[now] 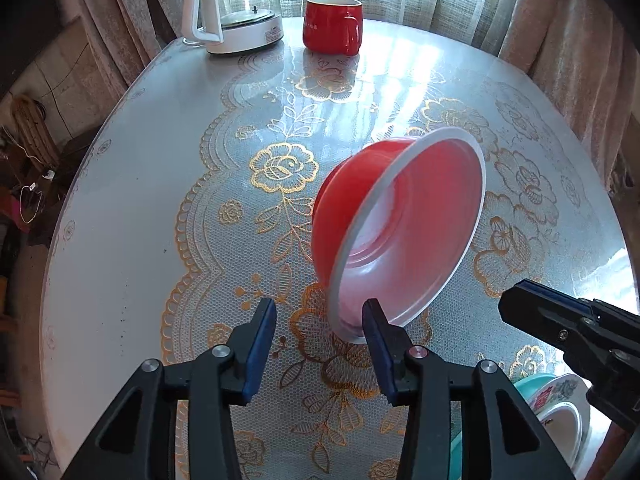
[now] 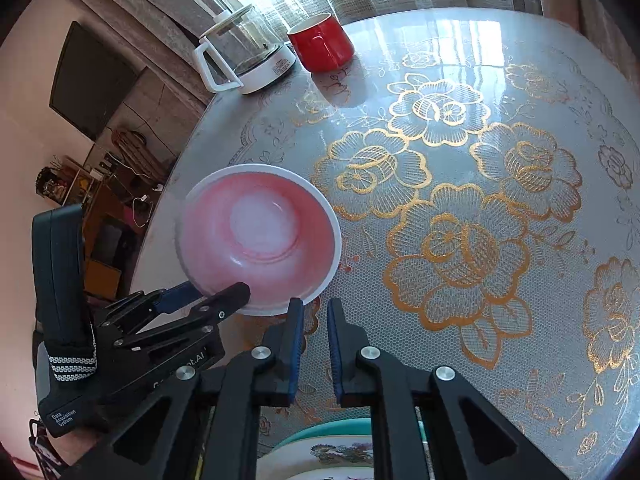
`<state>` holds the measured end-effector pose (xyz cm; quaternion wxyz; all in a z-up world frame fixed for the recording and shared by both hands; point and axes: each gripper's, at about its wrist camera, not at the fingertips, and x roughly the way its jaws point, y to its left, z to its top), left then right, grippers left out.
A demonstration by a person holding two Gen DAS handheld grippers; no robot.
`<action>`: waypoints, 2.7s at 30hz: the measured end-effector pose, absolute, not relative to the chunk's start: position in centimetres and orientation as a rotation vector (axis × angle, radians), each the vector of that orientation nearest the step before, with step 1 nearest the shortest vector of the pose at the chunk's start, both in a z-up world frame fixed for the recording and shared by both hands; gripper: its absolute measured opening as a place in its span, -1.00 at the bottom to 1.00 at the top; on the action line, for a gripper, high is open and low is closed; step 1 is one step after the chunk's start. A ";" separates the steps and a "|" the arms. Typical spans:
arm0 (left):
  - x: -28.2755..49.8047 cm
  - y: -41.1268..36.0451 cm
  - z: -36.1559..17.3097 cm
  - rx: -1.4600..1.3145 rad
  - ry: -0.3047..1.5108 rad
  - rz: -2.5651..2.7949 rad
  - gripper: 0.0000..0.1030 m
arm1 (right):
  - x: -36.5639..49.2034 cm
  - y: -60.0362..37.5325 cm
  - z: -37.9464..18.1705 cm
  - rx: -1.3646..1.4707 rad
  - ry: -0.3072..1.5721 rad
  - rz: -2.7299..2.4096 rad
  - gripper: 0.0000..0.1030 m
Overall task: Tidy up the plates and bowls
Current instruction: 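Close the right gripper on the red bowl rim while the left gripper holds it, then lift and carry the red bowl with both grippers over the steel basin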
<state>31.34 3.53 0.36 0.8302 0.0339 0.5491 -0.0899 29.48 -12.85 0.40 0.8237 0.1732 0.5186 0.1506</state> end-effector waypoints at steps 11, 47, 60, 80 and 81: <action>32.1 5.1 -0.1 0.054 1.161 -0.147 -0.01 | 34.6 -13.3 -1.2 0.375 1.066 0.230 -0.39; 28.9 0.9 -1.2 0.129 1.226 -0.241 -0.59 | 29.0 -15.7 -2.4 0.438 1.157 0.316 -0.66; 27.0 -0.6 0.2 0.162 1.167 -0.281 -0.70 | 26.3 -16.5 -0.9 0.439 1.065 0.262 -0.80; 21.9 -0.2 3.4 0.103 1.090 -0.328 -0.70 | 19.9 -15.3 3.5 0.278 0.942 0.203 -0.80; 21.6 -0.1 3.5 0.102 1.086 -0.328 -0.70 | 19.7 -15.2 3.7 0.274 0.939 0.203 -0.80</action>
